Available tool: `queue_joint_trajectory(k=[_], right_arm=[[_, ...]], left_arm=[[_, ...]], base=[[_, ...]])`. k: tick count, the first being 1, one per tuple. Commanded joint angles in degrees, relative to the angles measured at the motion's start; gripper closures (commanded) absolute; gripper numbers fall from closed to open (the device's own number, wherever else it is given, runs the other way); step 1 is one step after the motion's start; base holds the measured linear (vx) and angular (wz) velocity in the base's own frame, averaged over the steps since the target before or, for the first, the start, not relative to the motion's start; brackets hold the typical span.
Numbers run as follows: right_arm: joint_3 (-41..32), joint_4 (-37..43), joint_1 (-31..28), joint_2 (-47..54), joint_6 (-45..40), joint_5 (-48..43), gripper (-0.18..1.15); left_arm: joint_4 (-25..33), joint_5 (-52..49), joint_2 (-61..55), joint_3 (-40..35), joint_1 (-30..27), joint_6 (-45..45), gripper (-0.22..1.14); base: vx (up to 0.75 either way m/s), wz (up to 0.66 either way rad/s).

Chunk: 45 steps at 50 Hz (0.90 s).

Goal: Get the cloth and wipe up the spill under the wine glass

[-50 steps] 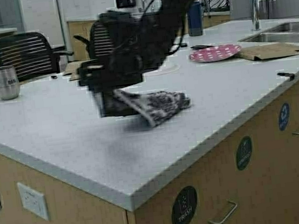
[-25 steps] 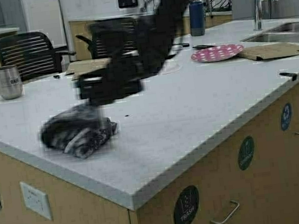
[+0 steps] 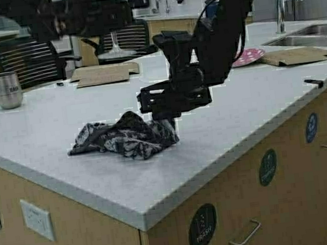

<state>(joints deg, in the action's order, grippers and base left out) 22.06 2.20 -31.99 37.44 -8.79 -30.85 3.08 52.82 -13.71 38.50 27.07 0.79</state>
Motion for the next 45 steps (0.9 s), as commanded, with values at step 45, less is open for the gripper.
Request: queue_joint_trajectory(k=[45], right_arm=[[6.5, 0.2, 3.4, -6.2, -0.1, -3.9, 0.91]], left_arm=[[0.4, 24.2, -40.4, -15.3, -0.1, -0.4, 0.65]], base=[[0.0, 0.0]])
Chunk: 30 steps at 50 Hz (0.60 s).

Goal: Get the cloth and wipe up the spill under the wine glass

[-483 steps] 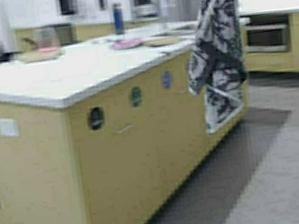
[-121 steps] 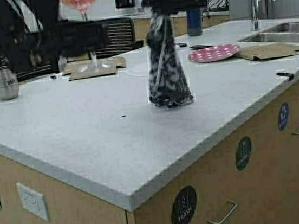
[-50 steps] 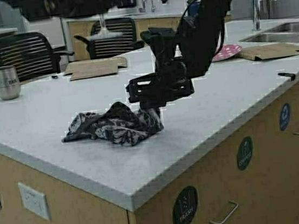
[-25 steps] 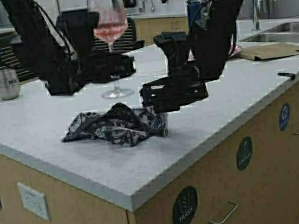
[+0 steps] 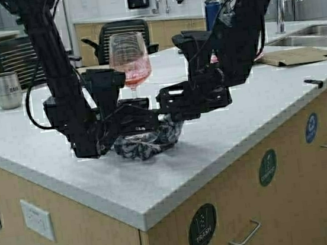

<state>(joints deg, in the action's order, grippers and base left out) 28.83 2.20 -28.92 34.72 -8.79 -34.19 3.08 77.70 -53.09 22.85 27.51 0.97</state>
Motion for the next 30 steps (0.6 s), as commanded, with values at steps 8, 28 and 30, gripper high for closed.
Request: queue_joint_trajectory(k=[8, 28, 30], right_arm=[[-0.3, 1.1, 2.4, -5.1, -0.5, -0.6, 0.91], [-0.3, 11.5, 15.7, -15.4, -3.5, -5.2, 0.91], [-0.3, 11.6, 16.4, -16.0, -3.5, -5.4, 0.91]], left_arm=[[0.4, -0.5, 5.2, 2.4, -0.5, -0.5, 0.65], [0.4, -12.5, 18.1, -1.5, -0.5, 0.2, 0.64], [0.4, -13.5, 17.4, -3.1, -0.5, 0.3, 0.65]], base=[[0.0, 0.0], [0.0, 0.0], [0.0, 0.0]])
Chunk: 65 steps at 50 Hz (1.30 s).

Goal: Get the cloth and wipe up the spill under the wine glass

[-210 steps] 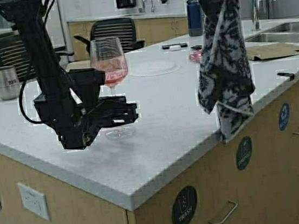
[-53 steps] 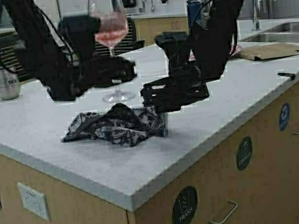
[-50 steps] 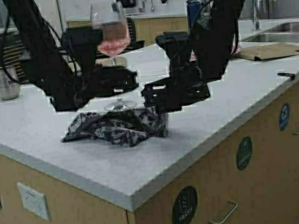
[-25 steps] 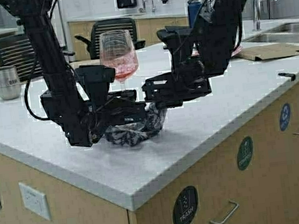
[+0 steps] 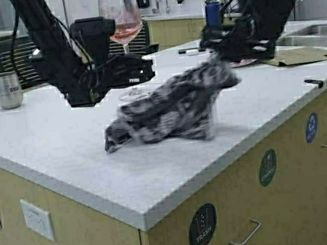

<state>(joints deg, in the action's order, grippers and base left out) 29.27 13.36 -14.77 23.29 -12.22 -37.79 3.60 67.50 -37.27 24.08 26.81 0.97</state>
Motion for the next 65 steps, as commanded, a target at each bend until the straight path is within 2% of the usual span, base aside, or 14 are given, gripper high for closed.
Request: queue_joint_trajectory(k=[1, 11, 19, 28, 41, 47, 65], right_arm=[[-0.7, 0.4, 2.5, -4.9, -0.1, -1.8, 0.91], [-0.2, 0.1, 2.7, -5.8, 0.2, -1.9, 0.91], [2.0, -0.3, 2.7, -5.3, 0.2, -2.0, 0.91], [2.2, -0.3, 2.7, -3.7, 0.2, -2.0, 0.91], [2.5, -0.4, 2.7, -2.6, 0.2, -2.1, 0.91], [2.5, -0.6, 2.7, -2.5, 0.2, -2.1, 0.91], [3.2, -2.2, 2.7, -1.3, 0.1, -2.1, 0.91]], left_arm=[[-0.3, -3.6, 1.1, -5.1, 0.2, 0.4, 0.64], [-0.5, -3.6, -4.7, -10.3, 0.2, 0.4, 0.65], [-0.5, -3.3, -7.8, -9.8, 0.2, 0.4, 0.64], [-0.6, 1.1, -10.7, -9.0, 0.2, 0.5, 0.64], [-0.5, 2.3, -14.4, -9.5, 0.2, 0.4, 0.61], [-0.3, 2.5, -15.2, -9.6, 0.2, 0.5, 0.52], [1.0, 6.2, -17.7, -11.3, -0.2, 2.6, 0.02]], base=[[0.0, 0.0], [0.0, 0.0], [0.0, 0.0], [0.0, 0.0], [0.0, 0.0], [0.0, 0.0], [0.0, 0.0]])
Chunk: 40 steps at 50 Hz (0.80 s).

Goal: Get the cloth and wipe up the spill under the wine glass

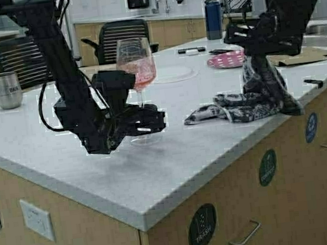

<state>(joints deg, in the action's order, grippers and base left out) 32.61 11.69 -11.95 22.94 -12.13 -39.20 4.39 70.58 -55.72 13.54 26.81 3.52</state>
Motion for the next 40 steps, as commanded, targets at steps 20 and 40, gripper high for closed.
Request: queue_joint_trajectory(k=[20, 40], right_arm=[[1.8, -0.8, -0.2, -1.2, -0.1, -0.6, 0.91], [9.5, -2.0, -4.0, -7.2, 0.4, -0.4, 0.91]], left_arm=[[0.3, 13.0, 5.6, 10.7, -0.6, -0.3, -0.03], [0.2, 22.4, 16.8, 34.8, 1.1, -0.6, -0.03]], base=[[0.0, 0.0], [0.0, 0.0]])
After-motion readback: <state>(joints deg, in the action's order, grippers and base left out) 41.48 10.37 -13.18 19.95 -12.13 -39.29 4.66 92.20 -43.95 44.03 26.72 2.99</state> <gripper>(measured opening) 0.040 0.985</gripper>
